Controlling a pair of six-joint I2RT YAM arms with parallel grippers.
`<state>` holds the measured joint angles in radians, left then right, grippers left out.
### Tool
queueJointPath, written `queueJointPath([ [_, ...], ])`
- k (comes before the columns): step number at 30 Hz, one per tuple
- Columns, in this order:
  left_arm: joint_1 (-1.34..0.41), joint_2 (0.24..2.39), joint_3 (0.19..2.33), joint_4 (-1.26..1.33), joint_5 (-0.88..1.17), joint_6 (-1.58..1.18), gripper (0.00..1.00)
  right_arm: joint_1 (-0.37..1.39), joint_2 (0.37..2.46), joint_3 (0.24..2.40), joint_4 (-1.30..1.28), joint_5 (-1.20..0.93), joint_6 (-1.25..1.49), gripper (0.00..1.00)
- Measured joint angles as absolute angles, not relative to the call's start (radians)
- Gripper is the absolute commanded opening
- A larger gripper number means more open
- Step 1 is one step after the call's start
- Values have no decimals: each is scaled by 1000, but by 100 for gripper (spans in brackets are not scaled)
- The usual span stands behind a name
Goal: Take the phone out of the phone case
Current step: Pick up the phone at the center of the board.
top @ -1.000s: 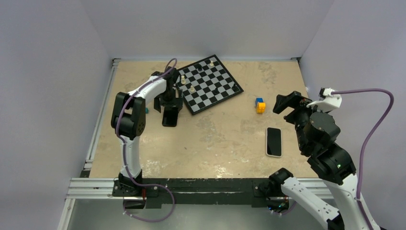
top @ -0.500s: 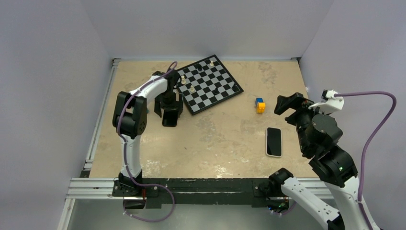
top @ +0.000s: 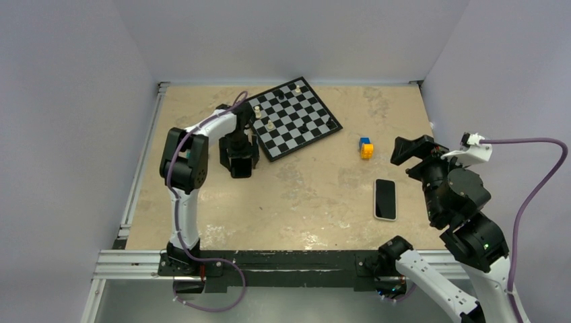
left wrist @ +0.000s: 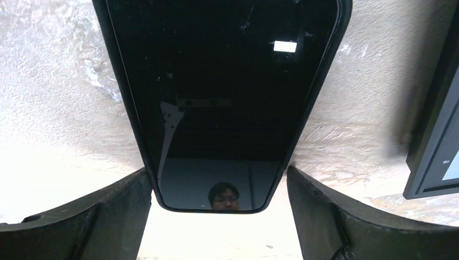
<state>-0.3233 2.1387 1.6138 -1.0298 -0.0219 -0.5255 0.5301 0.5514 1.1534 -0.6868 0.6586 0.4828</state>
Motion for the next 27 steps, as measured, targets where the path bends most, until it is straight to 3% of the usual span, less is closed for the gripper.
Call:
queueJointPath([
  [2,-323,2122,1589,-1008,-22,-542,82,530,551,1149,-684,659,486,99],
  [7,-331,2107,1568,-992,-27,-559,45,530,553,1123,-679,638,493,99],
  [9,-335,2083,1538,-964,-30,-561,36,530,561,1119,-678,631,494,99],
  [10,-335,2070,1522,-952,-31,-561,28,530,568,1119,-678,627,495,99],
  [12,-335,2054,1497,-940,-31,-559,1,530,583,1119,-679,612,499,99],
  [20,-335,1946,1390,-906,6,-562,0,530,637,1110,-669,534,525,99],
  [27,-335,1631,1172,-818,123,-605,0,530,666,1048,-583,393,522,97],
])
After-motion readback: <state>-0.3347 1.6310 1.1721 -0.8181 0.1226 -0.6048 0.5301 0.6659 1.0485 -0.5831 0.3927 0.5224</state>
